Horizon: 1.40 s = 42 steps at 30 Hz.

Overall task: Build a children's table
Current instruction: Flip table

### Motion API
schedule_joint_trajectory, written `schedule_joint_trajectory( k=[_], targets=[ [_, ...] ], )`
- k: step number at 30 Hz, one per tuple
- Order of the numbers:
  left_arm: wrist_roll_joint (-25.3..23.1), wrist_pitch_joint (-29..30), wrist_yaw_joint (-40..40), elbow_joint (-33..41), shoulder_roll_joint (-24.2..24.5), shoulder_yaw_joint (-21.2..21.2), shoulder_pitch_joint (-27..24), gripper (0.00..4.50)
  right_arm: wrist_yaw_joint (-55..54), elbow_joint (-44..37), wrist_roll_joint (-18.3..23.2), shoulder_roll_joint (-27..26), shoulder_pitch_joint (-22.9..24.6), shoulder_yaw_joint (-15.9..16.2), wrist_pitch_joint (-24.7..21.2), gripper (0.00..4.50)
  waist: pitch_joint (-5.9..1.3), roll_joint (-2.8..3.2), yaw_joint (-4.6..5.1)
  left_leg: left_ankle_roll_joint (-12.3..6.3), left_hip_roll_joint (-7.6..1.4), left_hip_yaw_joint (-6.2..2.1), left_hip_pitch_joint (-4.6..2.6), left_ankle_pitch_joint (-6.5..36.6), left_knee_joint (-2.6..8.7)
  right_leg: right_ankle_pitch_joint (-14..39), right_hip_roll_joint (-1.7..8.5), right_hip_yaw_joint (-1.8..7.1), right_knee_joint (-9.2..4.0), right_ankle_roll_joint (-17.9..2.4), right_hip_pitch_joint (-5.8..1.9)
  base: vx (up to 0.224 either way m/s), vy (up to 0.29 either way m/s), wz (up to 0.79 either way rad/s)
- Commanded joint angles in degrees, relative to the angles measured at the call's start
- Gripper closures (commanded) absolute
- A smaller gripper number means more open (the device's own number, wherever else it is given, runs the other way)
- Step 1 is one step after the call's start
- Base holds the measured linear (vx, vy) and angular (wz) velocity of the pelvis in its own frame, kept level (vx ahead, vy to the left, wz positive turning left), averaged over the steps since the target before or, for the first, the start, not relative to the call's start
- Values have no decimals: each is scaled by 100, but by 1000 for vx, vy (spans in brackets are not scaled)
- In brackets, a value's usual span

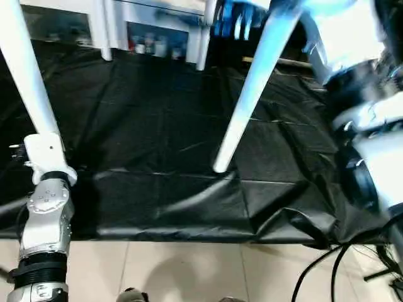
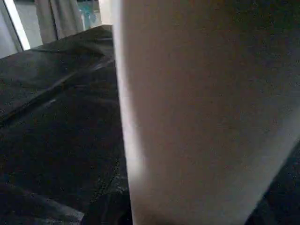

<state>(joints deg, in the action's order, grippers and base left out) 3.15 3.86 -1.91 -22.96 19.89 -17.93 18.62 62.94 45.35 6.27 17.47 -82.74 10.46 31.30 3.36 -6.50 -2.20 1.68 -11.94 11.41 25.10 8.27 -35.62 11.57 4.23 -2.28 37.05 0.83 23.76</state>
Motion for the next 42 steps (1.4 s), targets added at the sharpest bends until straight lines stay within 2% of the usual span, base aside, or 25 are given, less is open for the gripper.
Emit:
schedule_joint_trajectory(
  k=[1,4,5,7,10,11,12,13,14,15,17,21,23,26,29,30,31,32,34,35,36,37,38,39,42],
  targets=[
    [-51,-107,112,58,55,166,95,326,155,-357,346,11,194,-202,-344,95,-435,309,-5,183,-183,-125,-374,1963,443,-18,219,160,-315,-1270,-140,0,0,0],
    [-56,-58,226,52,92,214,57,326,238,-1202,744,-8,713,-229,-1037,95,-437,322,-38,210,-188,-138,-387,1916,465,-88,232,157,-318,-1189,-162,0,0,0],
    [-66,-46,282,71,108,238,19,272,218,-1536,865,-6,942,-205,-1292,95,-432,321,-51,233,-184,-136,-392,1868,472,-125,230,157,-327,-1165,-165,0,0,0],
    [-14,-33,385,100,102,243,-32,258,155,-1992,995,-8,1294,-129,-1586,95,-435,296,-64,294,-182,-135,-402,1911,478,19,238,158,-335,-1115,-162,0,0,0],
    [-70,-82,481,132,110,323,-174,238,-80,-2997,1136,-18,2193,139,-2093,95,-409,257,-88,447,-182,-143,-398,2088,513,410,250,172,-389,-965,-152,0,0,0],
    [-80,-94,487,131,111,334,-189,214,-107,-3091,1157,-22,2281,164,-2153,95,-392,263,-98,529,-182,-149,-416,2301,536,722,256,174,-424,-864,-132,0,0,0],
    [-97,-165,462,120,103,340,-236,210,-215,-3474,1216,-48,2631,223,-2415,95,-380,259,-88,618,-175,-167,-434,2623,552,1190,267,177,-466,-778,-120,0,0,0],
    [-97,-165,462,120,103,340,-236,207,-215,-3474,1216,-48,2631,223,-2415,95,-381,258,-98,657,-178,-172,-451,2719,552,1344,278,183,-487,-739,-106,0,0,0],
    [-100,-237,441,130,91,330,-314,199,-394,-3833,1221,-85,3142,282,-2641,95,-383,240,-78,700,-177,-188,-448,2874,548,1578,286,185,-499,-714,-95,0,0,0],
    [-100,-237,441,130,91,330,-314,184,-394,-3833,1221,-85,3142,282,-2641,95,-368,251,-112,714,-180,-183,-462,2862,562,1674,291,196,-534,-645,-73,0,0,0],
    [-162,-292,433,151,108,356,-427,165,-623,-4238,1167,-96,3791,319,-2959,95,-344,255,-109,739,-169,-193,-482,3092,564,1987,291,201,-590,-570,-37,0,0,0],
    [-234,-248,384,178,142,340,-569,124,-828,-4398,1125,-80,4350,329,-3212,95,-347,251,-95,782,-172,-237,-443,3155,590,2179,303,188,-594,-506,-51,0,0,0],
    [-331,-229,181,160,177,242,-689,113,-1160,-4364,1005,-109,4796,308,-3365,95,-329,247,-85,794,-160,-247,-458,3332,588,2391,300,179,-628,-477,-20,0,0,0],
    [-406,-257,50,159,229,185,-805,88,-1369,-4398,920,-118,5106,334,-3434,95,-307,262,-76,835,-153,-279,-488,3634,596,2717,305,146,-680,-426,-3,0,0,0],
    [-337,-604,108,436,308,-43,-1300,88,-1790,-4555,822,-234,5755,273,-3575,95,-299,244,-51,836,-160,-330,-423,3659,656,2670,332,110,-693,-414,-91,-6,18,-12],
    [-332,-621,114,450,311,-54,-1324,88,-1814,-4561,816,-242,5784,267,-3584,95,-287,246,-26,834,-156,-344,-408,3698,694,2685,330,96,-712,-407,-114,11,29,-24],
    [-212,-848,278,560,318,-136,-1511,88,-1938,-4587,847,-296,5976,225,-3665,95,-303,266,-41,831,-150,-371,-402,3683,705,2661,349,85,-699,-429,-151,22,29,-25],
    [105,-1006,689,813,273,-208,-1774,88,-2097,-4584,872,-367,6186,166,-3724,95,-304,340,-39,861,-154,-407,-407,3760,730,2540,361,76,-708,-487,-162,22,29,-25],
    [266,-996,890,952,241,-224,-1884,88,-2172,-4584,862,-393,6266,144,-3732,95,-305,313,10,899,-160,-430,-369,3883,768,2331,330,34,-689,-551,-201,1,32,-25],
    [537,-1046,1198,1281,165,-224,-2108,88,-2223,-4578,883,-416,6396,127,-3752,95,-275,349,9,887,-161,-406,-462,4150,752,2310,325,30,-744,-607,-112,-8,29,-22],
    [1082,-1000,1668,1999,37,-187,-2535,88,-2358,-4610,896,-450,6689,118,-3778,95,-276,411,-30,901,-164,-419,-489,4214,746,2339,351,34,-743,-645,-118,0,0,0],
    [1111,-991,1680,2045,27,-182,-2553,88,-2364,-4613,897,-453,6706,118,-3779,95,-225,379,-17,879,-179,-390,-506,4371,756,2470,335,28,-816,-660,-70,0,0,0],
    [1442,-866,1767,2659,-98,-74,-2760,88,-2459,-4644,921,-503,6921,93,-3796,95,-211,422,-43,897,-171,-397,-547,4539,751,2600,321,-2,-833,-634,-59,0,0,0],
    [1504,-839,1752,2835,-139,-19,-2800,88,-2486,-4646,937,-525,6980,75,-3797,95,-198,402,-61,867,-174,-378,-594,4698,744,2762,305,-16,-876,-590,-36,0,0,0],
    [1490,-832,1479,3433,-272,251,-2874,88,-2866,-4735,883,-643,7166,-81,-3846,95,-173,387,-98,830,-159,-385,-630,4725,725,3101,301,-73,-937,-450,-55,0,0,0]
  ],
)
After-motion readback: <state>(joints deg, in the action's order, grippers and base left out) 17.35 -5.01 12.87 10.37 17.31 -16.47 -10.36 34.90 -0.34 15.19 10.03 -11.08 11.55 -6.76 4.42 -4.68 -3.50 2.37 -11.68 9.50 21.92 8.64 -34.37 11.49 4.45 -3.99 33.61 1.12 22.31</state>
